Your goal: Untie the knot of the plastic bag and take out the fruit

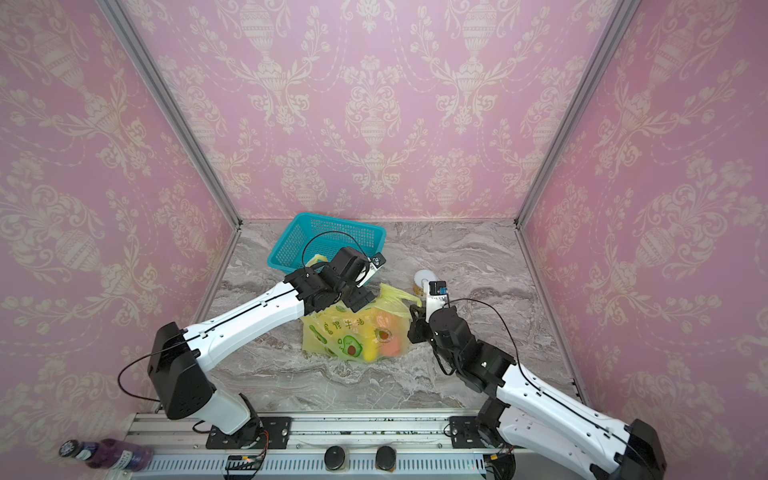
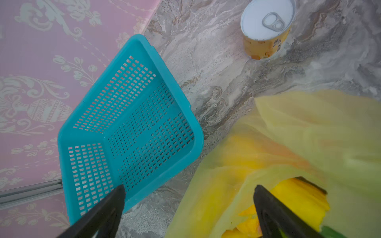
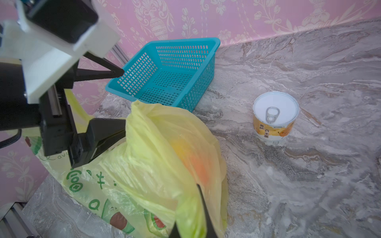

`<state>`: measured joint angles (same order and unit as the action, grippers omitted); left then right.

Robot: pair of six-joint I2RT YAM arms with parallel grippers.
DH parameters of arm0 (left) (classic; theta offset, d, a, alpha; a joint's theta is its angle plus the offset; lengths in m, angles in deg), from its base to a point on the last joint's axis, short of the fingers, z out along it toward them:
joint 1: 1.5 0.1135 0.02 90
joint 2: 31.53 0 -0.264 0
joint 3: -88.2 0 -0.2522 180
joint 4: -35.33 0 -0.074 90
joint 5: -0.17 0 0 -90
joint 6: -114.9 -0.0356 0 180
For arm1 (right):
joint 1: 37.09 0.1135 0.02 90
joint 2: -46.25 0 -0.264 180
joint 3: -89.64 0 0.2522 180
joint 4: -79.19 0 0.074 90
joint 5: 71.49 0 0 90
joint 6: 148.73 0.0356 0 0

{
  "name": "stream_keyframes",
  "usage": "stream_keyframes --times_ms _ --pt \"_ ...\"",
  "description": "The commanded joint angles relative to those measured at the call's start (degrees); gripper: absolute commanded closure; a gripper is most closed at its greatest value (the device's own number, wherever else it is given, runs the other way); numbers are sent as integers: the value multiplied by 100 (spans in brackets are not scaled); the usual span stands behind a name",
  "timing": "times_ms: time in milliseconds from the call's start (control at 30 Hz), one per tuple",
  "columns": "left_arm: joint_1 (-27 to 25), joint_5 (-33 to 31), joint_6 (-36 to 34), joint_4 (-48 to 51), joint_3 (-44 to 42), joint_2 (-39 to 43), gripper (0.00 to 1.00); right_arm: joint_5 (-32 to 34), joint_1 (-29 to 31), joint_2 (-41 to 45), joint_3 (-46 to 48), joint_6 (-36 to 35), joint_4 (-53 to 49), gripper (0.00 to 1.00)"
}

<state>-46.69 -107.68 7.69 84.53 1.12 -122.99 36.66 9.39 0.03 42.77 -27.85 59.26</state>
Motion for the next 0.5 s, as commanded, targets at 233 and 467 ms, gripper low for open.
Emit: stream_keyframes --times_ms 233,467 --pt "15 52 -252 772 291 -409 1 -94 -33 204 139 -196 42 100" --pt "18 204 -273 1078 572 -906 1 -17 -27 703 168 -214 -400 100"
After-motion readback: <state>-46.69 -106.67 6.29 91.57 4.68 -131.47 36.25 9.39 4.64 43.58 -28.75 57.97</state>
